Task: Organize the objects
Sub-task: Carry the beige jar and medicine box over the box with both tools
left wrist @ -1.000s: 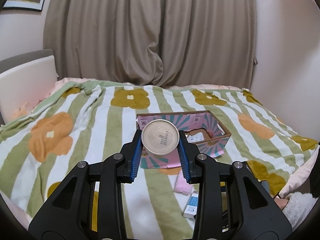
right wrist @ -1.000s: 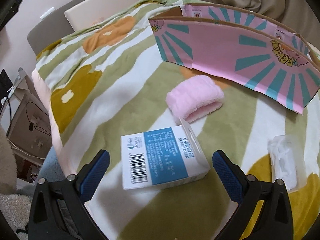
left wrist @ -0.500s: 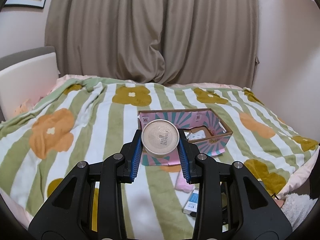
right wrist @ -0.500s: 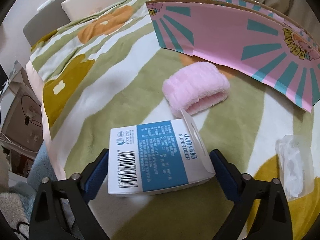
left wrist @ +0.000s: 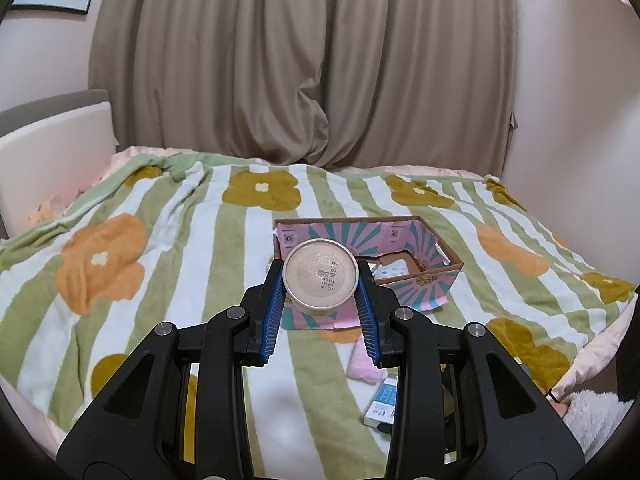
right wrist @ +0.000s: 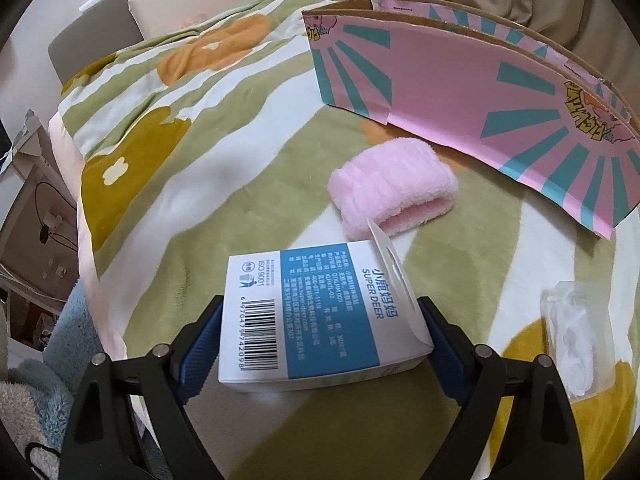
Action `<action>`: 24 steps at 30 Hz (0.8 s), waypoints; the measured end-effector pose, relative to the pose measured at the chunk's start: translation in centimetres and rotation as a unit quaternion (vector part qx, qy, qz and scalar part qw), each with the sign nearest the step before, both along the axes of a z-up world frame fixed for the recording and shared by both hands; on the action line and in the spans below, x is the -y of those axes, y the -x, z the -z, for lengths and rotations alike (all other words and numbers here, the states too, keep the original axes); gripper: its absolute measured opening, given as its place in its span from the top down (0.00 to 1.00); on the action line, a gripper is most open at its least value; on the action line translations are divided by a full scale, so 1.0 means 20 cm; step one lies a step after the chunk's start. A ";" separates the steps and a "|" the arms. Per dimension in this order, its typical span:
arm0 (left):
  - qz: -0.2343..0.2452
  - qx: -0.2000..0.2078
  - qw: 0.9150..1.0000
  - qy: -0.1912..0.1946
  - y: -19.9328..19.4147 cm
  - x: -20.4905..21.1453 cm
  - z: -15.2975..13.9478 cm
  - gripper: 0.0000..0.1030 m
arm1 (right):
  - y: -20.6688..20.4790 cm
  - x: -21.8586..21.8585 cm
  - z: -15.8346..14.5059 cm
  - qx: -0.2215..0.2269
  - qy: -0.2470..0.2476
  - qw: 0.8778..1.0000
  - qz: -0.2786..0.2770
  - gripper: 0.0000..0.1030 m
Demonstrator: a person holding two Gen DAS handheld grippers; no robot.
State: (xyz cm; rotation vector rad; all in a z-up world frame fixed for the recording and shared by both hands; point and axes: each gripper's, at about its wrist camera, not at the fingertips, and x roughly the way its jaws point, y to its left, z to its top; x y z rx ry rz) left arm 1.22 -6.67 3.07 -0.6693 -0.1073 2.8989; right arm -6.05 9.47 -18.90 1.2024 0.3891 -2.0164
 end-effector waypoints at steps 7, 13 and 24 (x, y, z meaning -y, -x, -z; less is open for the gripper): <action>0.001 0.002 1.000 -0.001 -0.01 0.00 0.01 0.70 | -0.01 -0.03 -0.08 -0.012 0.022 1.000 0.015 0.14; 0.001 0.001 1.000 -0.002 0.00 0.00 0.01 0.70 | -0.05 -0.09 -0.26 -0.055 0.056 0.996 0.051 0.14; 0.004 -0.004 1.000 -0.004 0.02 -0.04 0.02 0.70 | -0.11 -0.29 -0.77 -0.161 0.074 0.966 0.190 0.14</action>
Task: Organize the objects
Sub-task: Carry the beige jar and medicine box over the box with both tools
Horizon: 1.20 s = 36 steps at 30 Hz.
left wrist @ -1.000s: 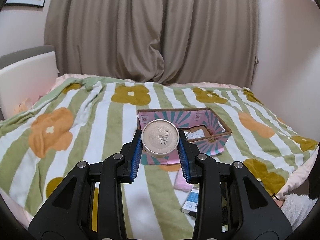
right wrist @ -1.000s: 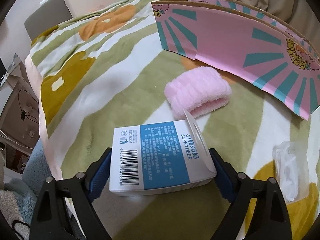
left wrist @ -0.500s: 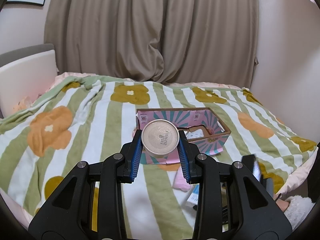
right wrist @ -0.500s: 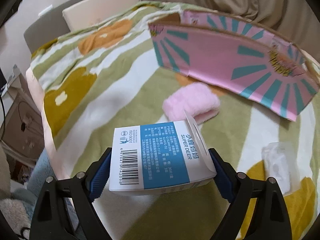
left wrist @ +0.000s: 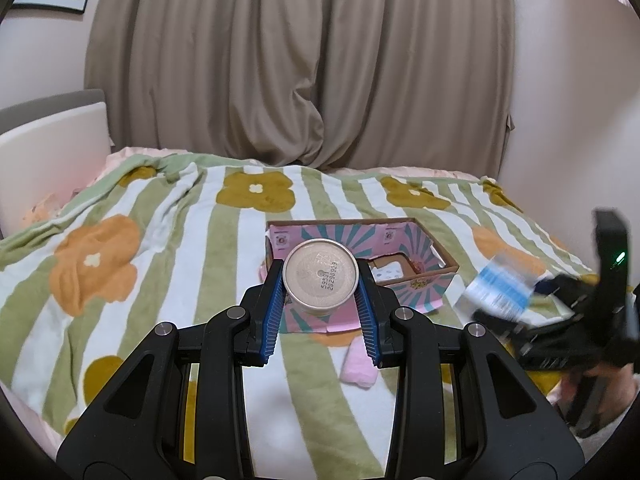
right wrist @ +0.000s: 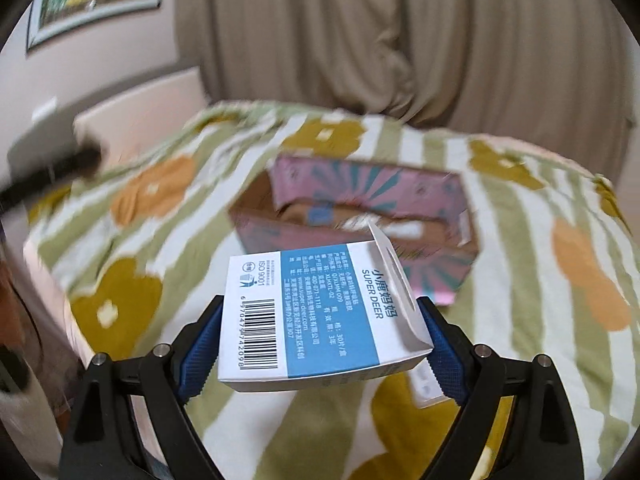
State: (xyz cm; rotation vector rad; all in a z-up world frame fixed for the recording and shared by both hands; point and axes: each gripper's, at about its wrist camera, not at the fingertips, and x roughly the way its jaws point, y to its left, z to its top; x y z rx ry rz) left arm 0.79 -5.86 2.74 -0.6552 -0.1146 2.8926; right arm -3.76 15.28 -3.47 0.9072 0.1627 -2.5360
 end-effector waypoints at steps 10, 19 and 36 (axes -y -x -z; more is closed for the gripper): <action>0.000 -0.010 1.000 0.005 0.01 -0.03 -0.02 0.70 | -0.16 -0.17 -0.31 -0.096 0.015 0.989 0.108 0.14; 0.000 -0.010 1.000 0.005 0.01 -0.04 -0.03 0.70 | -0.20 -0.27 -0.39 -0.107 0.061 0.983 0.138 0.14; 0.047 0.039 0.998 0.029 0.57 -0.10 -0.02 0.70 | 0.24 -0.18 -0.38 -0.069 0.052 0.991 0.098 0.14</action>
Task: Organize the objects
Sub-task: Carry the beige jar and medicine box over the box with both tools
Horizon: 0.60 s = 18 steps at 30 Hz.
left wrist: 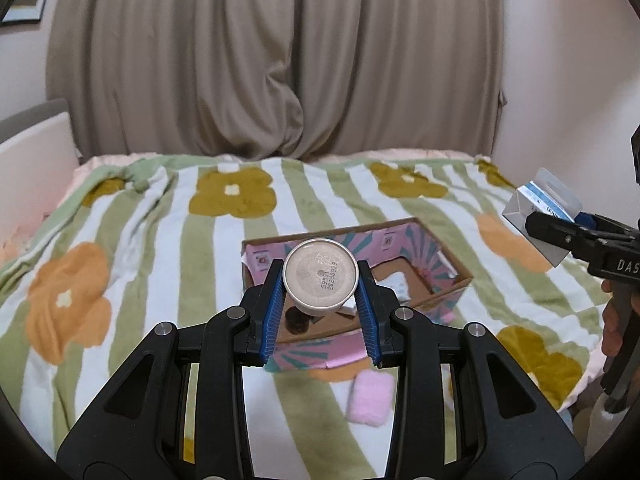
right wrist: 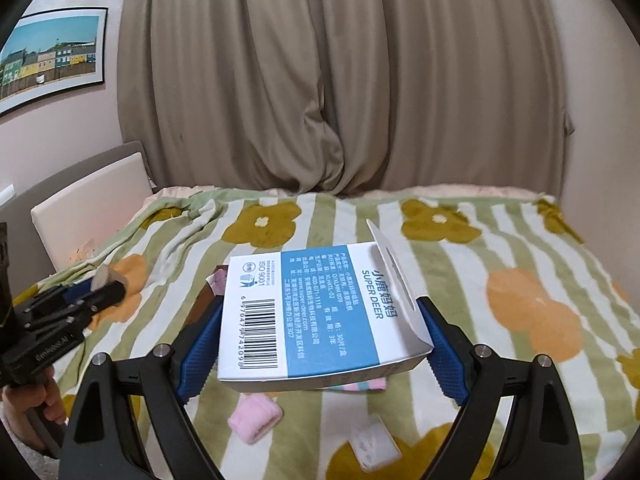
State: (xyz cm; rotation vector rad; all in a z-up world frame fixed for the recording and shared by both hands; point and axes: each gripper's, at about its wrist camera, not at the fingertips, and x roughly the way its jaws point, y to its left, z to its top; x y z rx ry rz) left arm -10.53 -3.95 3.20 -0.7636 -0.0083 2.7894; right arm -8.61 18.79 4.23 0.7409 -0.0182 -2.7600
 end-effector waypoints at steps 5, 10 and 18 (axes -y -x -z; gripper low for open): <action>0.004 0.040 0.999 0.001 0.24 0.00 0.09 0.70 | 0.20 0.06 0.04 0.030 -0.002 0.999 -0.017 0.14; 0.004 0.077 0.997 0.002 0.49 0.00 0.18 0.70 | 0.38 0.14 0.08 0.056 -0.017 0.998 -0.027 0.14; 0.006 0.142 0.990 0.011 0.84 -0.05 0.35 0.70 | 0.74 0.23 0.24 0.133 -0.018 0.990 -0.037 0.14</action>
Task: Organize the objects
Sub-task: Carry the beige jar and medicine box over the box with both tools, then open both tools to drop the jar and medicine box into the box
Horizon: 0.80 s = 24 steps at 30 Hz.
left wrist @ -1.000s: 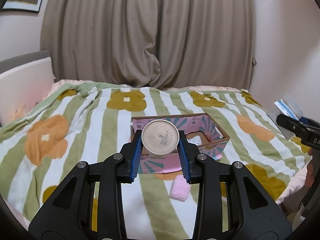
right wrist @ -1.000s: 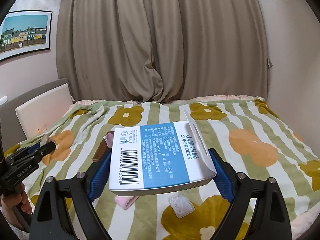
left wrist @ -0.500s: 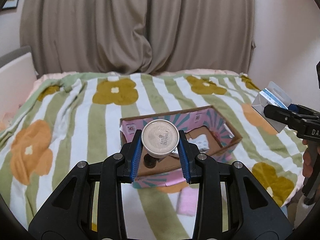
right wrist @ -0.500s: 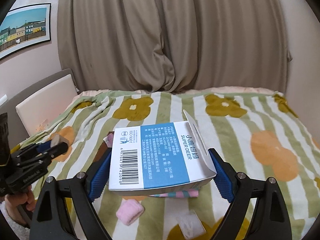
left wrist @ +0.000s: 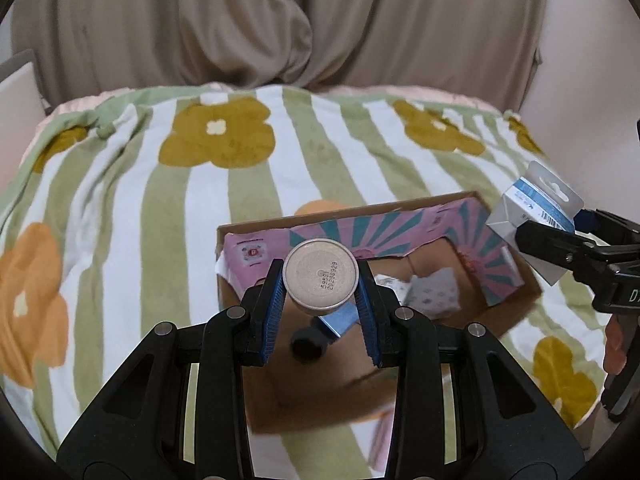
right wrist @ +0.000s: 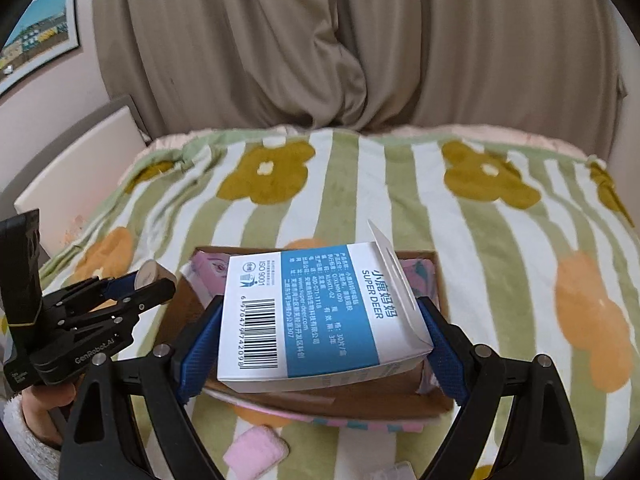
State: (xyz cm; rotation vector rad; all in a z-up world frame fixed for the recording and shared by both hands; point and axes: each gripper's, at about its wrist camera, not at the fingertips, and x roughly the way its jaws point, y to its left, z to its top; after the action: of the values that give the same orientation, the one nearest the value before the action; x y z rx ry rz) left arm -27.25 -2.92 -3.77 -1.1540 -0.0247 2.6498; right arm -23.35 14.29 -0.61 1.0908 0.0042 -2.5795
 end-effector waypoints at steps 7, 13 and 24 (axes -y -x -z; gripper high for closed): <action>-0.003 0.058 0.998 0.019 0.20 -0.06 0.22 0.70 | 0.22 0.03 0.19 0.057 -0.010 0.998 -0.002 0.14; -0.004 0.080 0.997 0.024 0.24 -0.08 0.33 0.70 | 0.31 0.02 0.34 0.091 0.005 0.996 -0.002 0.14; -0.011 0.066 0.998 0.020 0.23 -0.07 0.27 0.01 | 0.37 0.01 0.31 0.074 0.059 0.996 -0.001 0.00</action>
State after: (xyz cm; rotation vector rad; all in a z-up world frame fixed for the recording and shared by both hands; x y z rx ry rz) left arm -31.92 -1.43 -9.25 -1.3484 -0.0078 2.5996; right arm -30.81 14.00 -6.88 1.2323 -0.1798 -2.4553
